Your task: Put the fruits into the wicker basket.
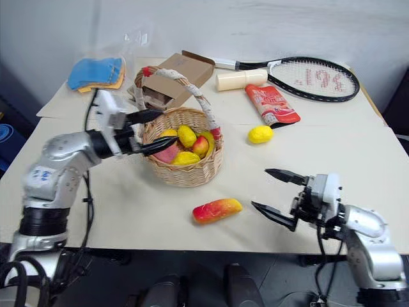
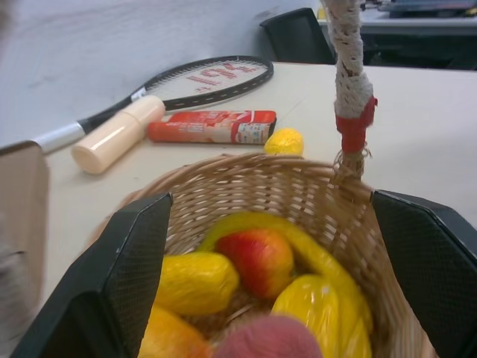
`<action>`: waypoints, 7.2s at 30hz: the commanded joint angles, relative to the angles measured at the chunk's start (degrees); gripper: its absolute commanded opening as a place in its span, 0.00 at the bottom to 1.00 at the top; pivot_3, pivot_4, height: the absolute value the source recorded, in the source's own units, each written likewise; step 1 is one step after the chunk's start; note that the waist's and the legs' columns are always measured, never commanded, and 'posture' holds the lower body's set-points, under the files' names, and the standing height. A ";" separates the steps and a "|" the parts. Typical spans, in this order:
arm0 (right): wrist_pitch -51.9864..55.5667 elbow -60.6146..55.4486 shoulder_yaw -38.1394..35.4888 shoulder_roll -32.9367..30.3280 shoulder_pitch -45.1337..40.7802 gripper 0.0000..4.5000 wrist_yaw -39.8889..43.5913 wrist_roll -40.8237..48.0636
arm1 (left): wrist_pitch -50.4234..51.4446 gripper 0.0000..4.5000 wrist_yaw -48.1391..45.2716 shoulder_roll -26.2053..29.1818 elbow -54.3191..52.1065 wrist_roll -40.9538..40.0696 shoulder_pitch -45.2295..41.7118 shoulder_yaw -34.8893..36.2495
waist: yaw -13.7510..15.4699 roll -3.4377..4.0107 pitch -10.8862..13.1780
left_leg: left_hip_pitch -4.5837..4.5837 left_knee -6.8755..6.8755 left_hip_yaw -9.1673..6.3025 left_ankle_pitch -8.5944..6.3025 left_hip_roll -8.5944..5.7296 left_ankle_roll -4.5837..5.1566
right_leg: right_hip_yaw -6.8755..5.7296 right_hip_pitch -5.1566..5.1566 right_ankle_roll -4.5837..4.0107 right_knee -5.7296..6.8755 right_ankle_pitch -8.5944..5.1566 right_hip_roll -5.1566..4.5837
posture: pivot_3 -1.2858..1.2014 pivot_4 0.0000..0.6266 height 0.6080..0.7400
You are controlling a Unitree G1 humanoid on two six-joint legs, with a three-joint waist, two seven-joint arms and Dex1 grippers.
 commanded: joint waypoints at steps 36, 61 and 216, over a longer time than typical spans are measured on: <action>45.99 4.75 29.88 34.43 -51.36 0.42 -42.11 -24.83 | 8.75 1.00 -0.71 4.27 -26.22 -24.98 41.70 32.27 | -2.06 -0.33 0.03 | -0.81 0.16 -0.36 -0.15 0.16 -0.61 | 0.04 -1.47 -0.69 1.12 -0.41 -0.09 | 0.52 0.24 1.00; 5.38 17.14 -0.86 6.00 -17.97 1.00 -15.59 -14.67 | 7.40 1.00 2.49 6.63 -26.10 -24.37 33.66 26.16 | -1.16 -0.29 0.08 | -0.58 0.19 -0.47 -0.20 -0.01 -0.34 | -0.05 -0.89 -0.69 0.83 -0.42 0.04 | 0.52 0.24 1.00; -4.15 53.63 -8.97 2.74 -42.01 0.02 -30.43 -18.56 | 7.53 1.00 -3.07 3.26 -16.92 -21.55 15.59 8.06 | -2.84 -0.19 0.26 | -0.80 0.64 0.14 -0.38 0.86 -1.00 | 1.00 -1.78 -1.01 1.35 -0.34 1.45 | 0.52 0.24 1.00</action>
